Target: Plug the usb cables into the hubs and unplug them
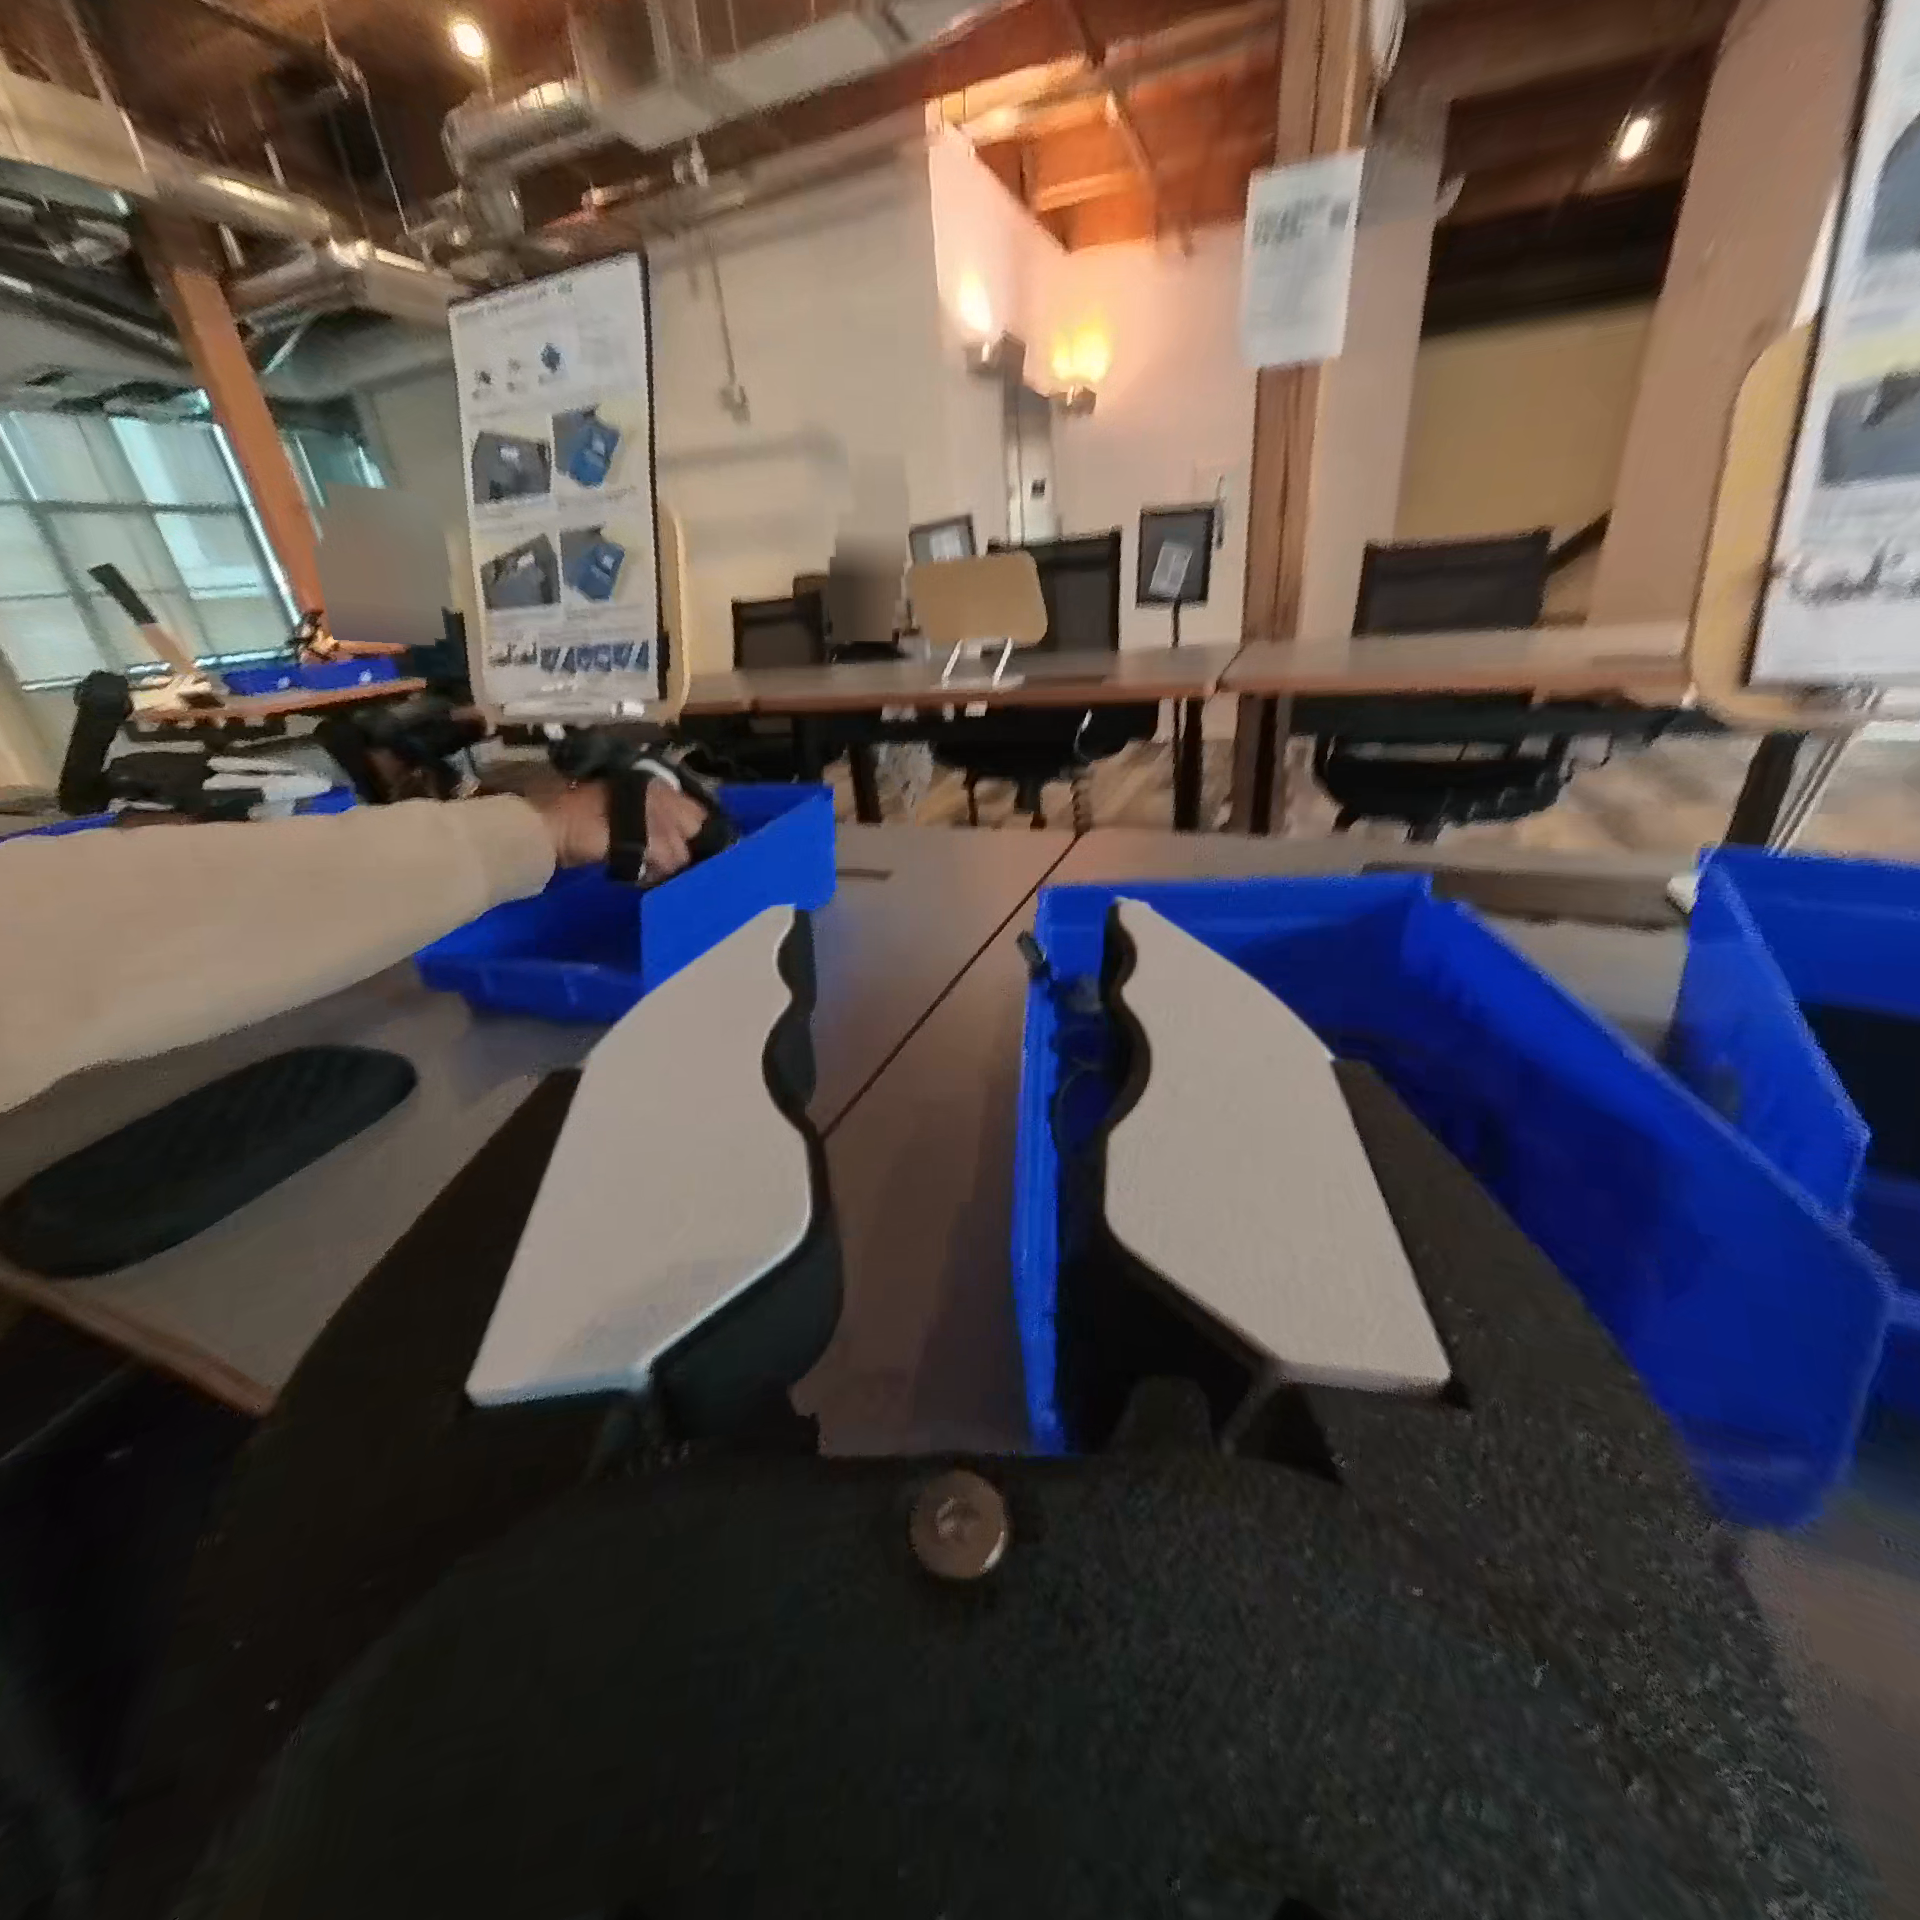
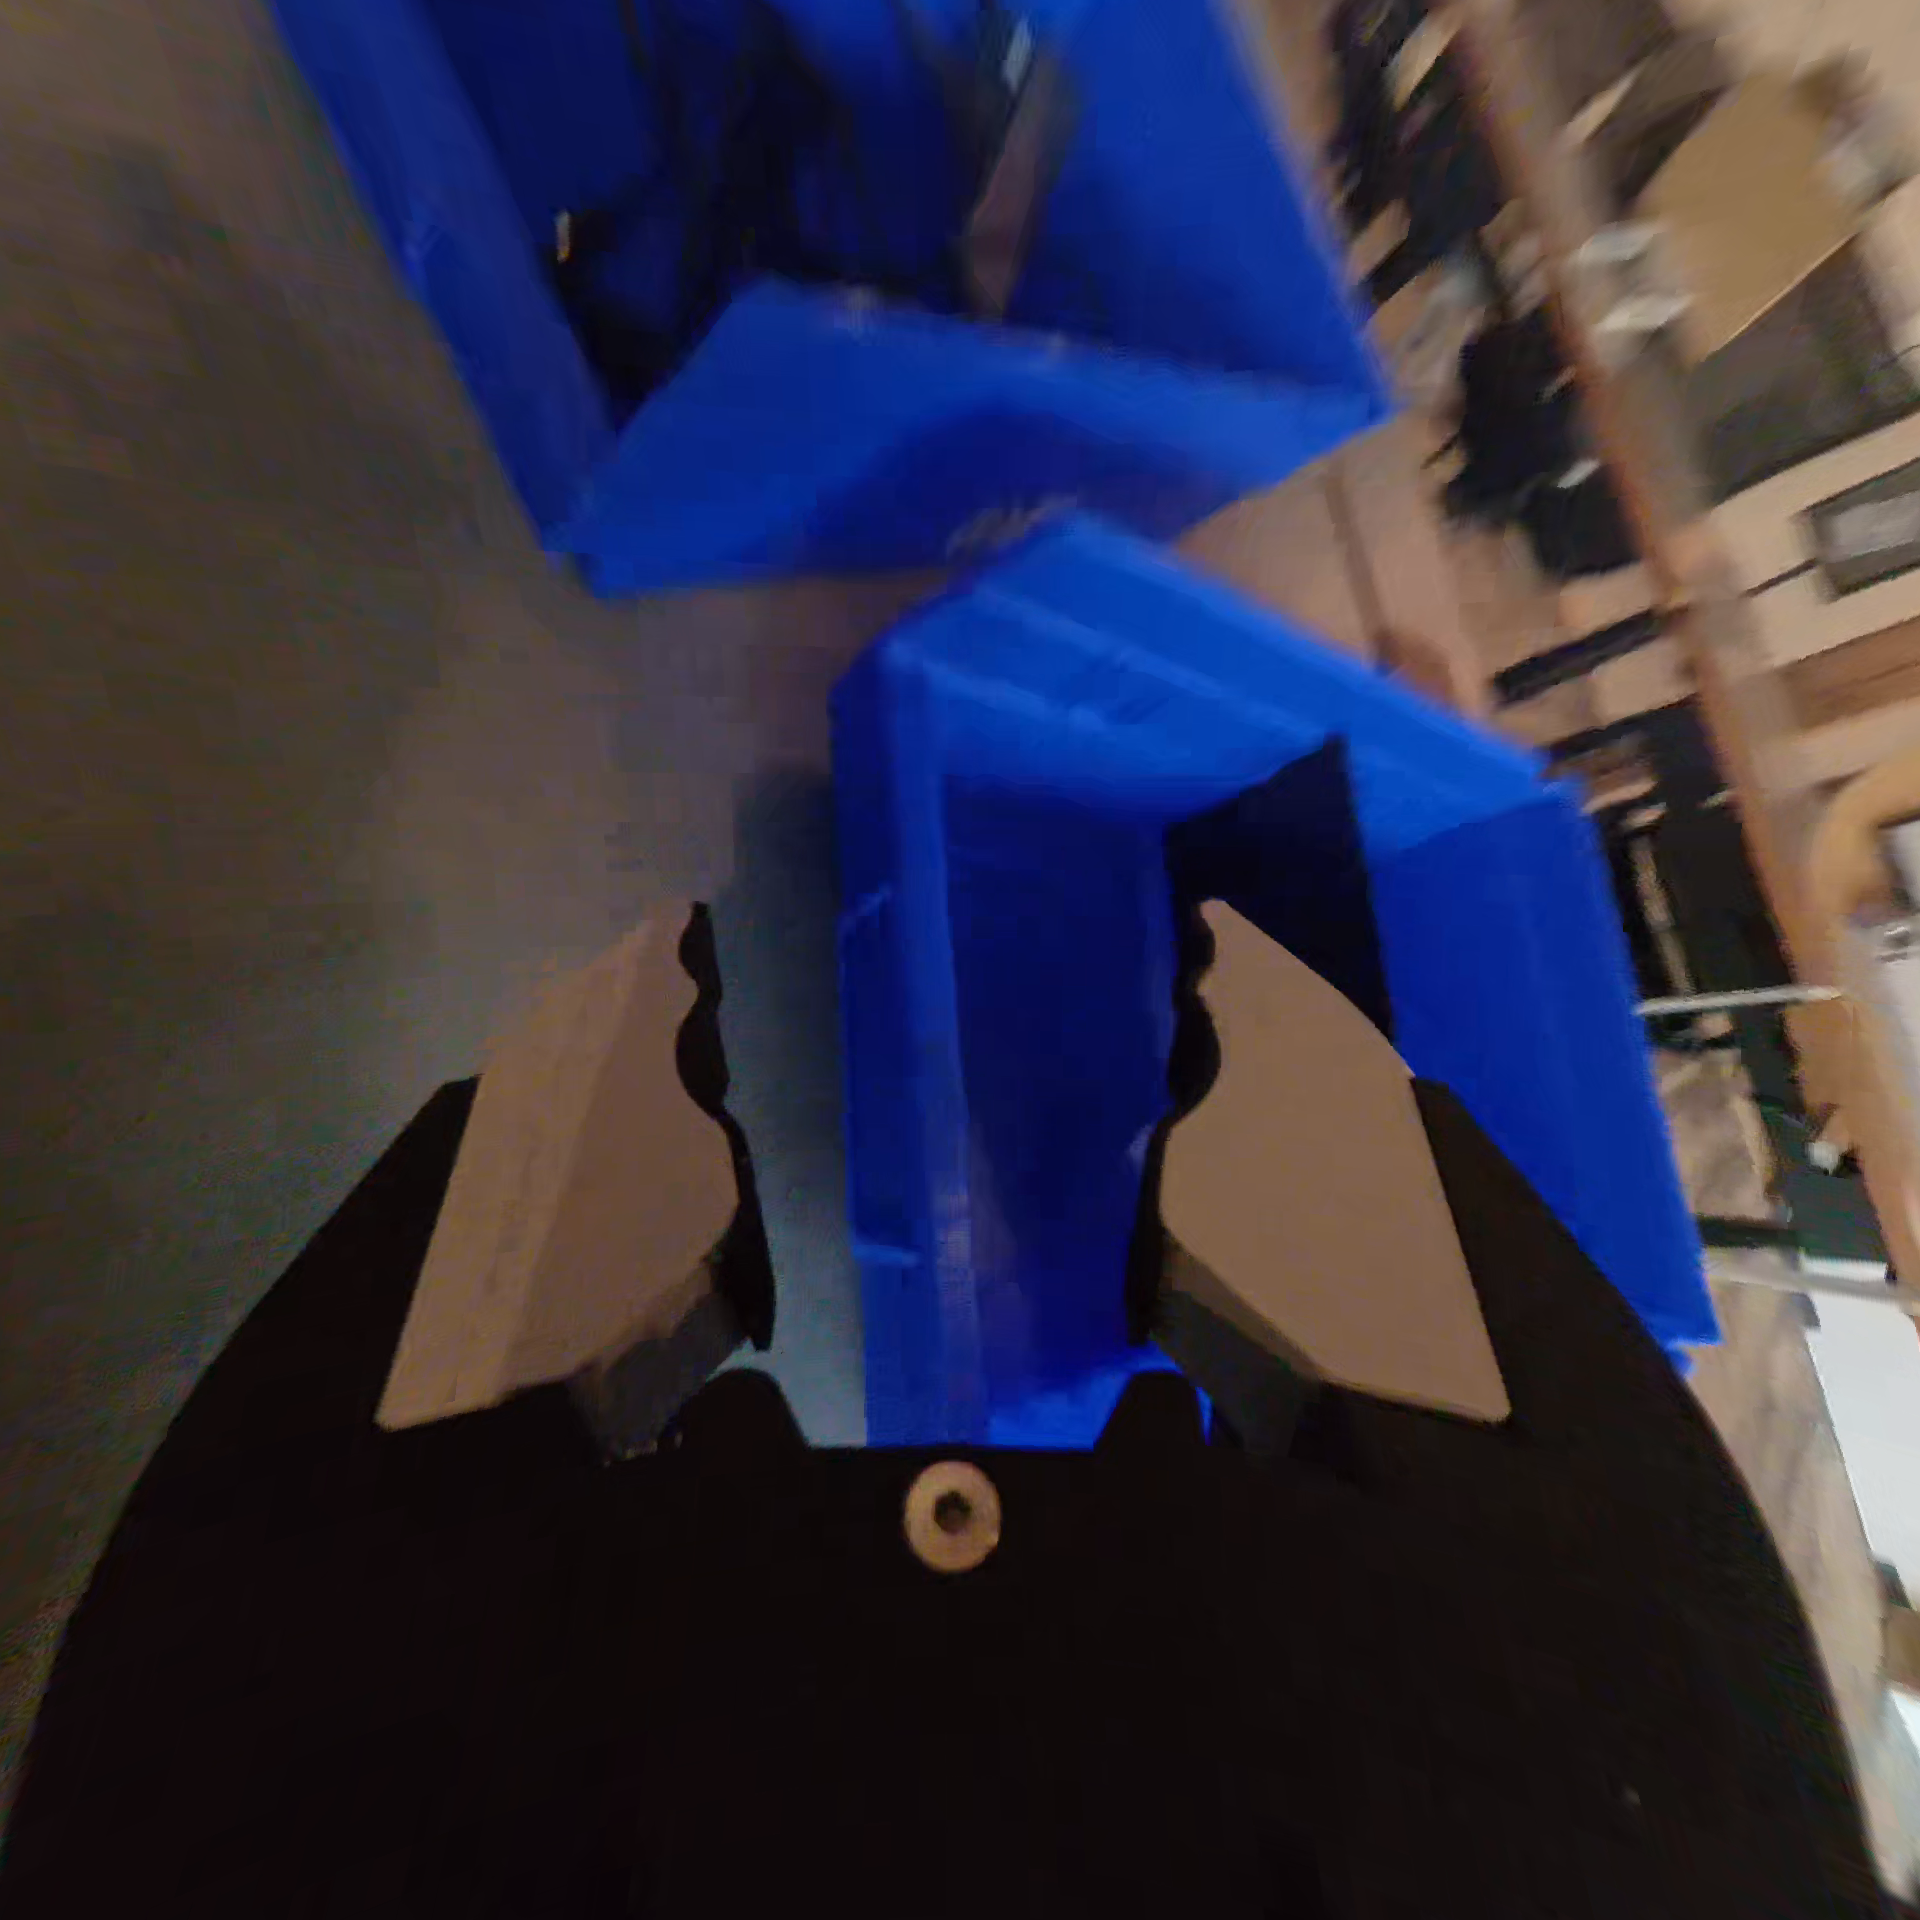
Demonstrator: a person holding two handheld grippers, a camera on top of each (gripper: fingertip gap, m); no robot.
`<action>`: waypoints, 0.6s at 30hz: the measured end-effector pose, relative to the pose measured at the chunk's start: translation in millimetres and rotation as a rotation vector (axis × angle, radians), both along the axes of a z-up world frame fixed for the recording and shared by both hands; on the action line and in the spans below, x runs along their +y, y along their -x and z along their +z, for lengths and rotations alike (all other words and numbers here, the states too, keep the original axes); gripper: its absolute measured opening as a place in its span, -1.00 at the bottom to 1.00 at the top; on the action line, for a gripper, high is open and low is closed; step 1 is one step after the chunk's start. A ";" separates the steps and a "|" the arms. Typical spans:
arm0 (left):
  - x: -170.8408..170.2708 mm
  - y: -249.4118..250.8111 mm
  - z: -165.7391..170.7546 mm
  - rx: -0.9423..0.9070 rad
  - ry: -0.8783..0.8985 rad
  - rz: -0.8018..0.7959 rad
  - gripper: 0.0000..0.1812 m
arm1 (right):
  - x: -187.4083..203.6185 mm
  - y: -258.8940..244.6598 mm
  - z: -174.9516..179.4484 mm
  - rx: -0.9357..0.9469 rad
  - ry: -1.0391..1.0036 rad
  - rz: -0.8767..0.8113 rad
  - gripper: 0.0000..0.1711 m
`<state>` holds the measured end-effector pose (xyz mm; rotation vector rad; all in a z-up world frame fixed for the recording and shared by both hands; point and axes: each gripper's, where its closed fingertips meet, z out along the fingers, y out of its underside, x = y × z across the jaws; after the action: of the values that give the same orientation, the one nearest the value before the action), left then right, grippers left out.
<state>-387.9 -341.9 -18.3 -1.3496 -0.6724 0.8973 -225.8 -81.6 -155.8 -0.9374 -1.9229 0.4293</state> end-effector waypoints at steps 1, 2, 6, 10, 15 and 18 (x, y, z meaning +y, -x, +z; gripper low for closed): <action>-0.4 0.1 -4.6 -0.020 0.046 0.014 -0.43 | 8.0 -2.8 -12.4 -0.092 -0.022 -0.021 -0.04; -2.0 0.7 -7.9 -0.031 0.087 0.038 -0.43 | 17.2 -4.2 -21.9 -0.160 -0.053 -0.059 -0.09; -1.1 -1.8 -9.1 -0.016 0.198 0.091 -0.47 | 37.3 -6.8 -53.1 -0.342 -0.143 -0.149 -0.46; 23.7 -13.9 -4.2 0.023 0.219 0.000 -0.51 | 39.9 -13.8 -68.2 -0.400 -0.129 -0.185 -0.67; 76.8 -41.1 6.3 0.059 0.160 -0.191 -0.53 | 45.5 -25.2 -68.4 -0.393 -0.125 -0.196 -0.67; 99.8 -54.5 1.9 0.097 0.264 -0.232 -0.53 | 53.6 -41.8 -68.6 -0.390 -0.125 -0.195 -0.67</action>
<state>-333.4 -242.1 -16.4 -1.5707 -0.3212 0.8783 -184.0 -27.9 -224.4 -1.1772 -2.1483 0.0078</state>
